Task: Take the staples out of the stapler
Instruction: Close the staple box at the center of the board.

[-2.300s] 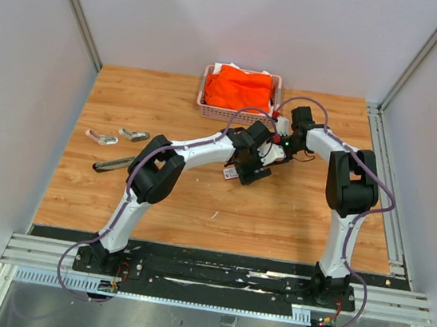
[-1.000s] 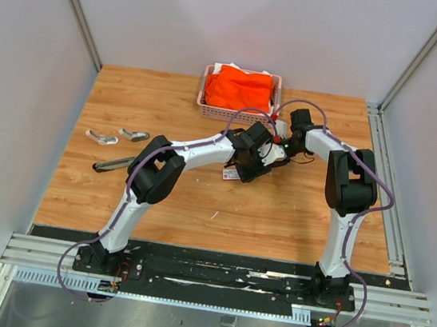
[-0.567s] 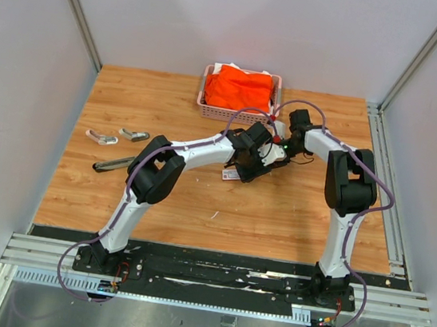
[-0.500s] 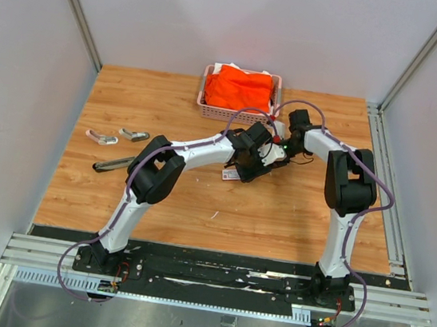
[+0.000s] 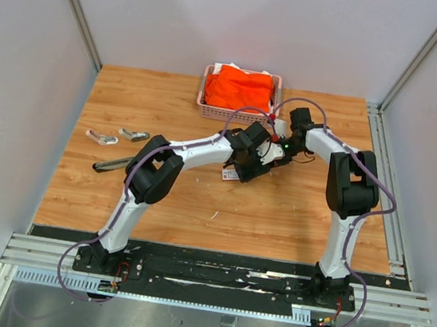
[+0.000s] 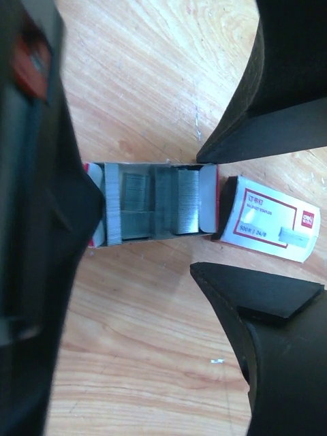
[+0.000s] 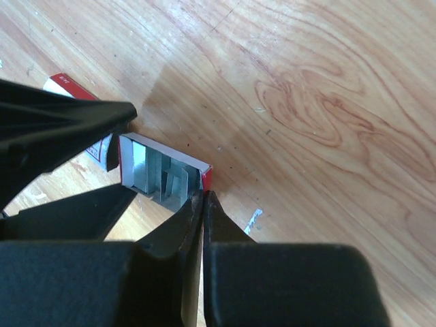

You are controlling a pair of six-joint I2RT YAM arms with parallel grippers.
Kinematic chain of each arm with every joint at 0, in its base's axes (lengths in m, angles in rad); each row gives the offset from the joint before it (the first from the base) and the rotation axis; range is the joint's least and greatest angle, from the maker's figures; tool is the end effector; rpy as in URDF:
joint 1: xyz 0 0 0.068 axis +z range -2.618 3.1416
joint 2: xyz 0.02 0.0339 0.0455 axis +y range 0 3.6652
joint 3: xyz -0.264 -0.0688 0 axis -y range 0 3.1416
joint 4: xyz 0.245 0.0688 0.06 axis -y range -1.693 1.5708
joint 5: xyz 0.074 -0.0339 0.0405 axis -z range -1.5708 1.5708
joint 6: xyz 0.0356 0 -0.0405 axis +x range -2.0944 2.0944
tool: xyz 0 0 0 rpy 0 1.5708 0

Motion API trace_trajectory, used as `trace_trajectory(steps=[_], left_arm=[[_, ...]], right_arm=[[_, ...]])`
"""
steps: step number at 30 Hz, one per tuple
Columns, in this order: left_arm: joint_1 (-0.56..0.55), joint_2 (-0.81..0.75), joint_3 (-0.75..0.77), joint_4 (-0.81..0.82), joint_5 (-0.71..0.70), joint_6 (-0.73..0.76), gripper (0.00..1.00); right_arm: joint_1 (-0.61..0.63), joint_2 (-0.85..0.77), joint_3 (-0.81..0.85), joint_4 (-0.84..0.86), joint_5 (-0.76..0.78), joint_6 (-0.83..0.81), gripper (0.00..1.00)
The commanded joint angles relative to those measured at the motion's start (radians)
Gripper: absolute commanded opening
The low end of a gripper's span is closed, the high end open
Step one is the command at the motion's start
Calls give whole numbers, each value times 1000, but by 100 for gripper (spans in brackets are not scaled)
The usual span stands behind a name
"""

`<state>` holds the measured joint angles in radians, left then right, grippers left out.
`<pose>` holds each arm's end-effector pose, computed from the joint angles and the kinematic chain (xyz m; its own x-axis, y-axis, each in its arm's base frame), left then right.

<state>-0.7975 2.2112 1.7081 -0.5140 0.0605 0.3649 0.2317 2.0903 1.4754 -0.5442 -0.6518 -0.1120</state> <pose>0.3330 -0.3442 0.1665 -0.2922 0.8093 -0.5096 0.9000 0.4128 0.1396 0.4104 0.1190 0.1566 -0.8396 -0.2894 -0.4598 -0.5159 0.6900 0.5077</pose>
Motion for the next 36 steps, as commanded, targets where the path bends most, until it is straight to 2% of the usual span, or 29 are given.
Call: trace_trajectory(steps=[1, 8, 15, 19, 36], left_arm=[[22, -64, -7, -24, -30, 6, 65], [55, -162, -53, -10, -19, 13, 68], [69, -207, -114, 9, -1, 11, 78], [70, -217, -128, 15, 4, 10, 79], [72, -203, -143, 14, 21, 11, 81]], right_arm=[[11, -84, 12, -26, 42, -45, 1], [11, -138, -2, -13, 73, -61, 1], [30, -185, -7, -8, 224, -96, 1], [41, -196, -17, -10, 268, -114, 1], [43, -57, -18, -5, 272, -95, 4]])
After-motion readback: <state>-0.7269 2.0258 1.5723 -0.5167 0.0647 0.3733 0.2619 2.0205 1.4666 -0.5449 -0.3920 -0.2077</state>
